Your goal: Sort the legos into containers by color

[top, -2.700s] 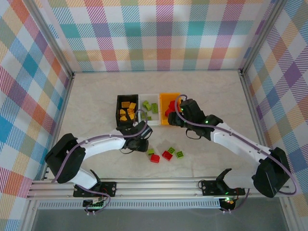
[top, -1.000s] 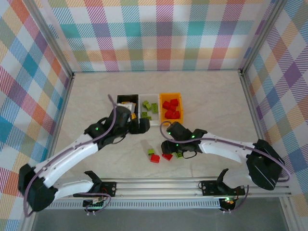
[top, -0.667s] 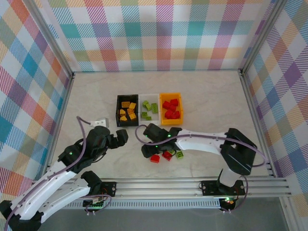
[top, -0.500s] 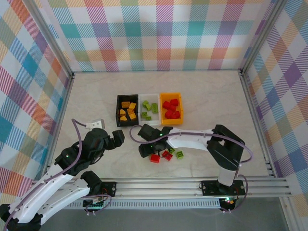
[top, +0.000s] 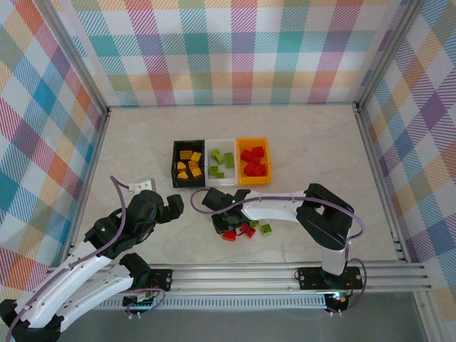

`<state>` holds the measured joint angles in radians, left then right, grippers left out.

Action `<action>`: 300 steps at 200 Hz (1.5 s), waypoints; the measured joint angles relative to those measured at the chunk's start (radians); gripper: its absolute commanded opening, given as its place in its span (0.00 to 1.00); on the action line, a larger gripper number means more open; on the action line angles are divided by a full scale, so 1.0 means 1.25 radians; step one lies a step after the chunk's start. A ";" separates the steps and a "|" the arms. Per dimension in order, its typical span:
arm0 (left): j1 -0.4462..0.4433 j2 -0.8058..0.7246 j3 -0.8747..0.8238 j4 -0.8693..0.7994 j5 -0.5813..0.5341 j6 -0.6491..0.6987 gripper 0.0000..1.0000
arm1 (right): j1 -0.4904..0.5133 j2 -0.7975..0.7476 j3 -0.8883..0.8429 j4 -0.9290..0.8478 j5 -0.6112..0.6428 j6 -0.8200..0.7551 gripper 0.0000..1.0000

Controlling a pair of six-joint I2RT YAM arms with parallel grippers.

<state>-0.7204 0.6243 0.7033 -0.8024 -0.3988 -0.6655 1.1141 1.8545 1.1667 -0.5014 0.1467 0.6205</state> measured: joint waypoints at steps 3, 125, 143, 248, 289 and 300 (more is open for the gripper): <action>0.000 0.001 0.000 0.000 0.000 0.000 1.00 | 0.000 0.000 0.000 0.002 0.002 0.001 0.36; 0.000 0.129 -0.030 0.089 0.100 0.006 1.00 | -0.257 -0.020 0.281 0.031 0.015 -0.103 0.35; 0.000 0.146 -0.032 0.103 0.121 0.007 1.00 | -0.280 0.070 0.393 0.013 0.004 -0.116 0.38; -0.128 0.366 -0.005 0.195 0.240 0.059 1.00 | -0.304 0.146 0.478 -0.052 0.012 -0.111 0.78; -0.245 0.532 0.060 0.241 0.245 0.093 0.99 | -0.325 -0.111 0.228 0.000 0.024 -0.080 0.79; -0.268 0.568 0.077 0.252 0.244 0.103 0.99 | -0.336 -0.172 0.168 0.012 0.026 -0.068 0.80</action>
<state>-1.0557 1.3346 0.7994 -0.4870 -0.0937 -0.5362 0.6945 1.6390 1.3766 -0.4866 0.1787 0.5354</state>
